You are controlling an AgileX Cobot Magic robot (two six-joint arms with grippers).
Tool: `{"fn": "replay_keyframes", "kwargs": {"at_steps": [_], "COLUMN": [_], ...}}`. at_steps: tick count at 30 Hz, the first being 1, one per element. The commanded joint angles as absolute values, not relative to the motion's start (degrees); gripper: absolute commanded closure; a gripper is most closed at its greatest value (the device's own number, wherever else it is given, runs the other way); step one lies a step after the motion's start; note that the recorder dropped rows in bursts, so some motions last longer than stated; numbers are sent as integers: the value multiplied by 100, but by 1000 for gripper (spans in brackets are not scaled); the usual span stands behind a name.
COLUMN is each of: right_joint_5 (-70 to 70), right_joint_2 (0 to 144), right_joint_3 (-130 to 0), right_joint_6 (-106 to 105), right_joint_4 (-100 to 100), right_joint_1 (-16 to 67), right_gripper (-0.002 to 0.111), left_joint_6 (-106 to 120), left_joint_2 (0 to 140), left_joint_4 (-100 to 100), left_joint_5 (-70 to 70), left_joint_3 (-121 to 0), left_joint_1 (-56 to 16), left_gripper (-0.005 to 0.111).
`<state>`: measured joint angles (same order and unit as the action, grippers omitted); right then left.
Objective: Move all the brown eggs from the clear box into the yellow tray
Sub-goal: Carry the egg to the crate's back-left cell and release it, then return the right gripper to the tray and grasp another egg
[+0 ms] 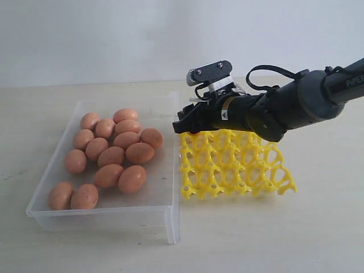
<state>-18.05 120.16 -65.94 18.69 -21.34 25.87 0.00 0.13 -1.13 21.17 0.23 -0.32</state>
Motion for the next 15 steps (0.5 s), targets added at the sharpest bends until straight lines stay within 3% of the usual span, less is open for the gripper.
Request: {"fn": "replay_keyframes", "kwargs": {"at_steps": [1,6,11,15], "right_joint_5": [-1511,-184,2173,4020], "right_joint_2": [11776,10787,10401,10660], "right_joint_3": [-6619,-6720,-7607,-8565], "right_joint_6": [1861,1950,1310,226], "right_joint_4": [-2156,-2154,-1901,-314], "right_joint_1": [2559,2694,3274,3723], "right_gripper": [52,58,82,84], "left_joint_6": [0,0,0,0], "left_joint_2": [0,0,0,0], "left_joint_4": [-92,-92,-92,-92], "left_joint_5": [2069,2069,2069,2069], "left_joint_3": [0,0,0,0], "left_joint_1": [-59,-59,-59,-59], "left_gripper": [107,107,107,107]}}
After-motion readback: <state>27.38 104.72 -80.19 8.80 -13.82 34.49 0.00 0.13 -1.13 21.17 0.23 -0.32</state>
